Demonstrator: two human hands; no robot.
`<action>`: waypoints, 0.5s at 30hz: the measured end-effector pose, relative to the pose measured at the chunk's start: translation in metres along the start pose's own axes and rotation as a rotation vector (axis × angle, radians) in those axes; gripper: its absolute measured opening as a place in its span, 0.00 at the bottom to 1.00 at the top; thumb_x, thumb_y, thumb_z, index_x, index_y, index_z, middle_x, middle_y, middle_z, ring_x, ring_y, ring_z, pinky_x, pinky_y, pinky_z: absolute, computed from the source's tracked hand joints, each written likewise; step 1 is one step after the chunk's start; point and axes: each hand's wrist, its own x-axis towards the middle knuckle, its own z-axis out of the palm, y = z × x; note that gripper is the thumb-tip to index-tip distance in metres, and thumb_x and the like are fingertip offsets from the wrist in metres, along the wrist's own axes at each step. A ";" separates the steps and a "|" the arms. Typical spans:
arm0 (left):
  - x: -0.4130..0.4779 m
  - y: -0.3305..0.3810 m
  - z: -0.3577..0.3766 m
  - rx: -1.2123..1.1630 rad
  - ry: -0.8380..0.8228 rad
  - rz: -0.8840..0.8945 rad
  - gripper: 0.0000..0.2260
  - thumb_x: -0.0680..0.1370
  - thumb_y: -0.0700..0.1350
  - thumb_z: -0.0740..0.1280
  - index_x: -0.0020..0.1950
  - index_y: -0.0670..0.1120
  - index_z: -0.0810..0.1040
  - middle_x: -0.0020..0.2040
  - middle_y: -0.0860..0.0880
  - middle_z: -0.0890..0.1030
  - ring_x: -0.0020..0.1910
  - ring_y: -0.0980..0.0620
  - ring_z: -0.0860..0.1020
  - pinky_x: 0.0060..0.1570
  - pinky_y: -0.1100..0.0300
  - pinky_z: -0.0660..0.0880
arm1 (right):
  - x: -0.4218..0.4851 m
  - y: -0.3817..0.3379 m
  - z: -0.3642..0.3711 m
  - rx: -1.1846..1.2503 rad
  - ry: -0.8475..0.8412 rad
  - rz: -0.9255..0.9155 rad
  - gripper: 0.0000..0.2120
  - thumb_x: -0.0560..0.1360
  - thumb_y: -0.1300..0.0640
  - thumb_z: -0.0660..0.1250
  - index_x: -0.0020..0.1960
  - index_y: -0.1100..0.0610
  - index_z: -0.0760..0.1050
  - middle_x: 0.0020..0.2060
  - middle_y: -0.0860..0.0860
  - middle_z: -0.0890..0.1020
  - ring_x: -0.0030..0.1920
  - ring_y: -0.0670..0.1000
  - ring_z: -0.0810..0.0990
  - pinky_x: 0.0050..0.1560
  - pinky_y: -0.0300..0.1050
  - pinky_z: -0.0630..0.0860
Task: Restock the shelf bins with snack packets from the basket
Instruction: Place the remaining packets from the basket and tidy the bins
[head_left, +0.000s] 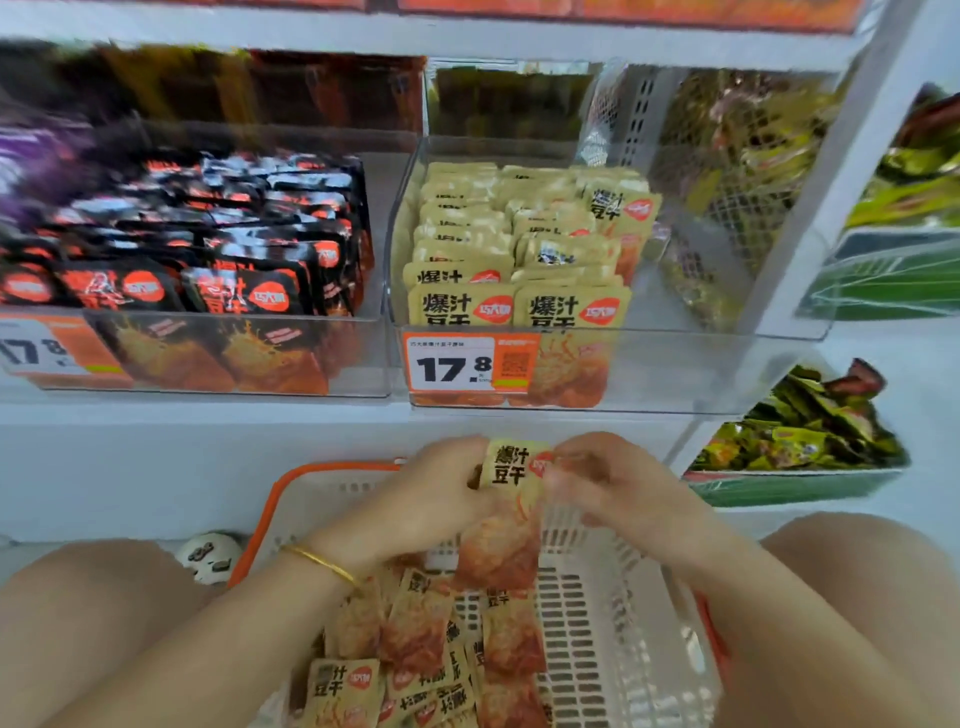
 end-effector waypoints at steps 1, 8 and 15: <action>0.001 0.018 -0.007 -0.080 -0.008 0.036 0.08 0.77 0.43 0.68 0.55 0.47 0.78 0.51 0.48 0.83 0.50 0.50 0.81 0.49 0.51 0.78 | -0.006 0.000 -0.009 0.055 -0.028 -0.020 0.20 0.72 0.50 0.72 0.61 0.52 0.72 0.49 0.49 0.82 0.49 0.46 0.81 0.47 0.43 0.78; 0.030 0.118 -0.053 -0.211 0.137 0.261 0.06 0.76 0.39 0.68 0.47 0.51 0.80 0.40 0.57 0.84 0.38 0.64 0.80 0.37 0.69 0.76 | -0.008 -0.044 -0.077 0.298 0.077 -0.226 0.16 0.70 0.66 0.71 0.57 0.61 0.77 0.48 0.59 0.84 0.42 0.54 0.81 0.45 0.49 0.77; 0.095 0.138 -0.083 0.220 0.562 0.272 0.15 0.81 0.48 0.60 0.66 0.46 0.72 0.62 0.48 0.77 0.60 0.51 0.75 0.57 0.59 0.70 | 0.049 -0.092 -0.147 -0.024 0.725 -0.356 0.14 0.69 0.62 0.74 0.52 0.61 0.75 0.40 0.51 0.82 0.36 0.42 0.82 0.33 0.36 0.75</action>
